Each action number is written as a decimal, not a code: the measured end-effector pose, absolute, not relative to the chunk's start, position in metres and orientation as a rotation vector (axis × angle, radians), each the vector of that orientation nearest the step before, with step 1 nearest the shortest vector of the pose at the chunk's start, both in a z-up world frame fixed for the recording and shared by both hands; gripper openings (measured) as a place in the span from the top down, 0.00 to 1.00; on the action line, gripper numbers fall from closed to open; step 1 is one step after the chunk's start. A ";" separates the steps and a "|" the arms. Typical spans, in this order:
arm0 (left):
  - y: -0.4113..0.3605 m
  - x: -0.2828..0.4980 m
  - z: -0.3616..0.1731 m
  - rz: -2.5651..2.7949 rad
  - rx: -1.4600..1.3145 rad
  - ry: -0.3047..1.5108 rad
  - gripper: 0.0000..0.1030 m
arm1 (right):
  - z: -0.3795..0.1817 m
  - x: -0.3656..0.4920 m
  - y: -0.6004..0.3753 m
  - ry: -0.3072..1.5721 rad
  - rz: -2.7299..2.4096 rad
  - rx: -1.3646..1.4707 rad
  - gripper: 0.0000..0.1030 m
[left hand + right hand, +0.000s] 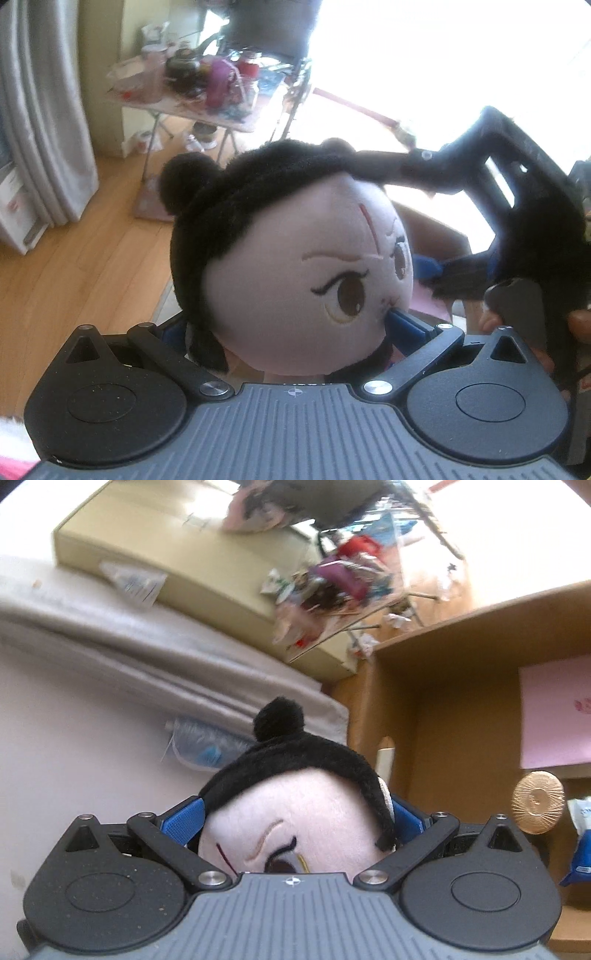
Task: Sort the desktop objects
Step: 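Lift the plush doll with the right gripper and carry it over the box, then lower the doll into the box beside the pink book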
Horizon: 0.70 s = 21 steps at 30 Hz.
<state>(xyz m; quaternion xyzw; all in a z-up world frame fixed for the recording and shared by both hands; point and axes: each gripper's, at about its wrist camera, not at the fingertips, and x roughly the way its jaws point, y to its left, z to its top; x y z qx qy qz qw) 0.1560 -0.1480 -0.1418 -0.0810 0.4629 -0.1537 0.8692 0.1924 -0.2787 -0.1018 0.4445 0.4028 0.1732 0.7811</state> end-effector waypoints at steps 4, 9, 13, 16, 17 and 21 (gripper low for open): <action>-0.157 0.173 -0.149 -0.348 -0.162 0.973 0.00 | -0.128 0.200 -0.300 0.875 0.325 1.072 0.00; -0.165 0.193 -0.158 -0.376 -0.163 0.979 0.00 | -0.157 0.212 -0.319 0.895 0.264 1.190 0.00; -0.171 0.207 -0.164 -0.397 -0.161 0.978 0.00 | -0.170 0.222 -0.326 0.913 0.225 1.219 0.00; -0.175 0.219 -0.169 -0.412 -0.156 0.972 0.00 | -0.179 0.230 -0.329 0.921 0.200 1.233 0.00; -0.176 0.223 -0.170 -0.416 -0.154 0.970 0.00 | -0.181 0.233 -0.330 0.920 0.194 1.238 0.00; -0.181 0.236 -0.175 -0.426 -0.139 0.952 0.00 | -0.190 0.241 -0.332 0.909 0.163 1.260 0.00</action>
